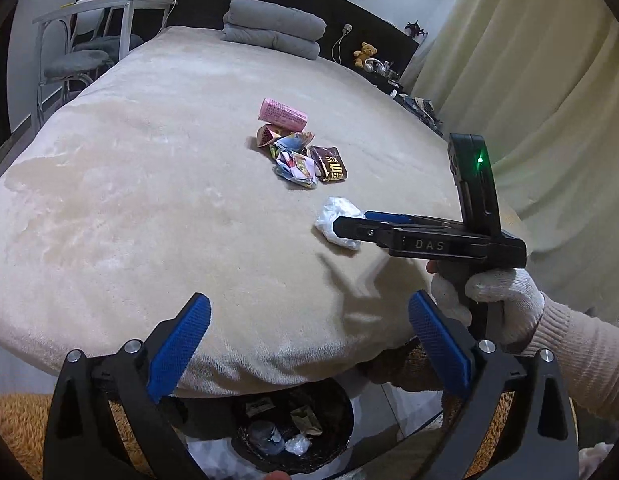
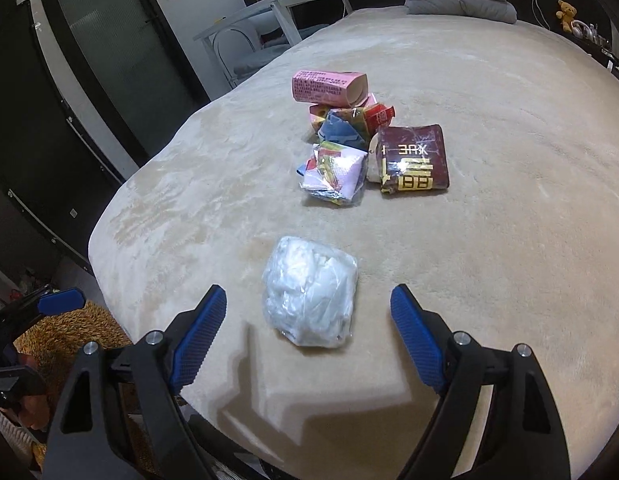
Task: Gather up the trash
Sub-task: 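Raise both tools back over the bed toward the white plastic bag and wrappers, then close the right tool on the white plastic bag while the left tool reaches the wrappers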
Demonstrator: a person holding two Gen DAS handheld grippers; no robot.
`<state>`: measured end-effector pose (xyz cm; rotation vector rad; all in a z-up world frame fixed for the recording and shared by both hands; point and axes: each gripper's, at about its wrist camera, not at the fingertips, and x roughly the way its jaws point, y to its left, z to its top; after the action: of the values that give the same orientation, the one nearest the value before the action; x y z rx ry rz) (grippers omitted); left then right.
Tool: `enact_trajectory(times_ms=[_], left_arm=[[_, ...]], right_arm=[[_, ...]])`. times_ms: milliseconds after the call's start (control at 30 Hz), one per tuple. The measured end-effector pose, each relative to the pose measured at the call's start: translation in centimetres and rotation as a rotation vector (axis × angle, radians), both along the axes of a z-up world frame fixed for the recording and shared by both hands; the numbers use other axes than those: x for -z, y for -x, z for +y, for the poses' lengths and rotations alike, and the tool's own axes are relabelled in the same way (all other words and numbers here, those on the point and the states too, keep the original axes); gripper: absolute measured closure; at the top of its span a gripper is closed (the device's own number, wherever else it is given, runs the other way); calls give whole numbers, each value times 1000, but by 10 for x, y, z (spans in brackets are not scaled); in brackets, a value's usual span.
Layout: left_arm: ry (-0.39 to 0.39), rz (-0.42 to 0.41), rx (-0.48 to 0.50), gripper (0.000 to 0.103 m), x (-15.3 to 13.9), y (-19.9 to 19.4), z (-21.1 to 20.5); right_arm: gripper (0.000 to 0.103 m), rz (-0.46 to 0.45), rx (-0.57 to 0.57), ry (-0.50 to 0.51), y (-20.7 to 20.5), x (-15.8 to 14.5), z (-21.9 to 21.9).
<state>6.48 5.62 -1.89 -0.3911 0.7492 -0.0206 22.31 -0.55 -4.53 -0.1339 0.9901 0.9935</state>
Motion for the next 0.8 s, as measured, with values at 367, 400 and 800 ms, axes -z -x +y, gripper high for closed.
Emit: enact_trajectory(times_ms=[367,400,800], left_arm=[[38,12,-25,6,5,-5,8],[38,16,-27,6,5,-6,8],[25,32,-69,6,2,-37,20]], right_arm=[[51,15,-7,14,-5,5,1],[51,11,-7,13,-4,3,0],[51,-13,61,-46,0,-14,-45]])
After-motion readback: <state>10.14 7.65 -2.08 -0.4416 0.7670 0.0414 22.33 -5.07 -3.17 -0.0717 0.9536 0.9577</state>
